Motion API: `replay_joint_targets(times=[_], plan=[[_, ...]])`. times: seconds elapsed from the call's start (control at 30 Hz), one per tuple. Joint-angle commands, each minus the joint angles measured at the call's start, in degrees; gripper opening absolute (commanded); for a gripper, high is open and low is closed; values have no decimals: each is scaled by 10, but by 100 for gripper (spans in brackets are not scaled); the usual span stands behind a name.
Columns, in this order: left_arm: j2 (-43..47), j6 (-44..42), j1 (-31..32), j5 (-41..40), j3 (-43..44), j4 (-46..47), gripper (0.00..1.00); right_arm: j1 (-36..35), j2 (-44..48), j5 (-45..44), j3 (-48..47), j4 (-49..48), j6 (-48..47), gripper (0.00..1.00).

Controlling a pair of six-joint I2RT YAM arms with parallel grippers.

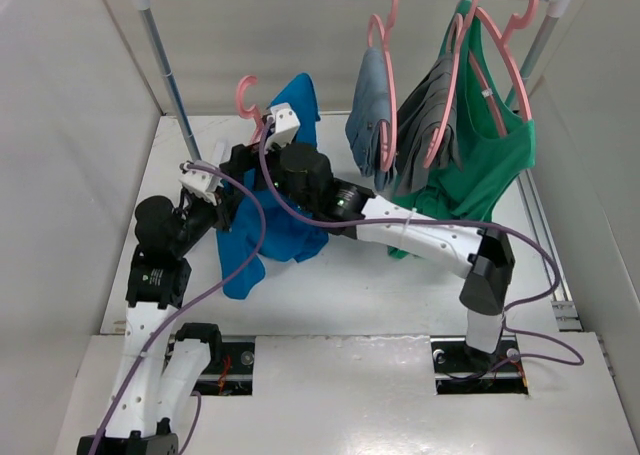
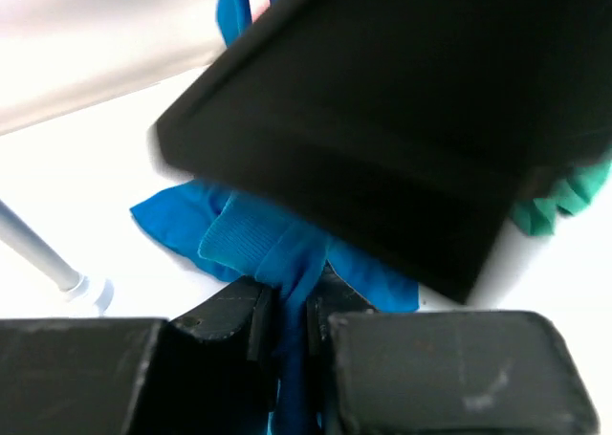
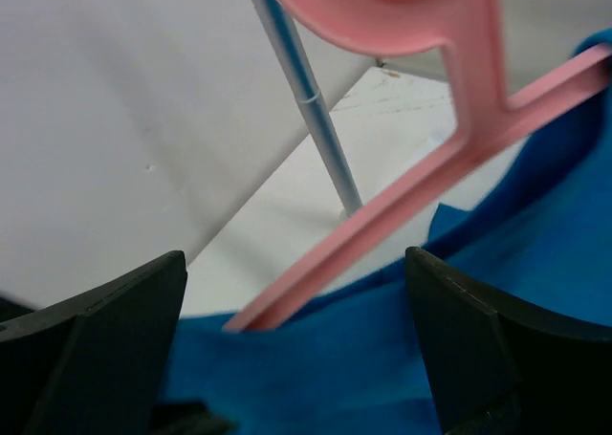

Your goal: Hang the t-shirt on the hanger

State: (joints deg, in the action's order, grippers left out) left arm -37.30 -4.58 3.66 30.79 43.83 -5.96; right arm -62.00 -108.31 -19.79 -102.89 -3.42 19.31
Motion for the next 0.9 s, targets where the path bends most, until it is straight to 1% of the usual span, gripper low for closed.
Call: replay_joint_targets(times=[0.0,0.1,0.23,0.37,0.43,0.53,0.63,0.77,0.87], plan=[[19,19,1,-42,11,61,0,-1,68,18,1,-35,-83,100],[24,19,1,-59,16,55,0,-1,96,23,8,-35,-126,100],[30,9,1,-70,23,49,0,-1,136,23,44,-35,-153,100],[30,-17,1,-105,70,36,0,-1,182,17,86,-35,-159,100],[37,-31,1,-113,102,15,0,-1,213,17,117,-35,-166,100],[51,-48,1,-128,134,-11,0,-1,244,-9,164,-35,-166,100],[57,-54,1,-139,162,-27,0,-1,275,-19,190,-35,-171,100],[51,-54,1,-152,197,-10,0,-1,289,-19,209,-35,-171,100],[15,-44,1,-158,233,5,0,-1,289,-19,209,-35,-176,100]])
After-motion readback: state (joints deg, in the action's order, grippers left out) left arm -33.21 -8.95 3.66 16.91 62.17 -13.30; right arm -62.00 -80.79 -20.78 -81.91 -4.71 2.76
